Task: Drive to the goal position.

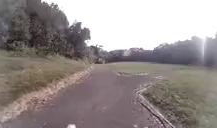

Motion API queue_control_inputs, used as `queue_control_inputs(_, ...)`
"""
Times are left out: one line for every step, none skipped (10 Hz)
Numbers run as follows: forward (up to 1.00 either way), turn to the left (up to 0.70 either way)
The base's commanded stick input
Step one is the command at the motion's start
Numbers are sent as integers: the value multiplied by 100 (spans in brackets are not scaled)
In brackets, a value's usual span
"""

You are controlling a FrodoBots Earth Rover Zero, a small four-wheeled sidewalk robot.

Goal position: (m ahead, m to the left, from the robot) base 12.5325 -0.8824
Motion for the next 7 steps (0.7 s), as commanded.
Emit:
queue_control_inputs(70, 4)
queue_control_inputs(70, 2)
queue_control_inputs(70, 2)
queue_control_inputs(70, 2)
queue_control_inputs(70, 2)
queue_control_inputs(70, 2)
queue_control_inputs(70, 2)
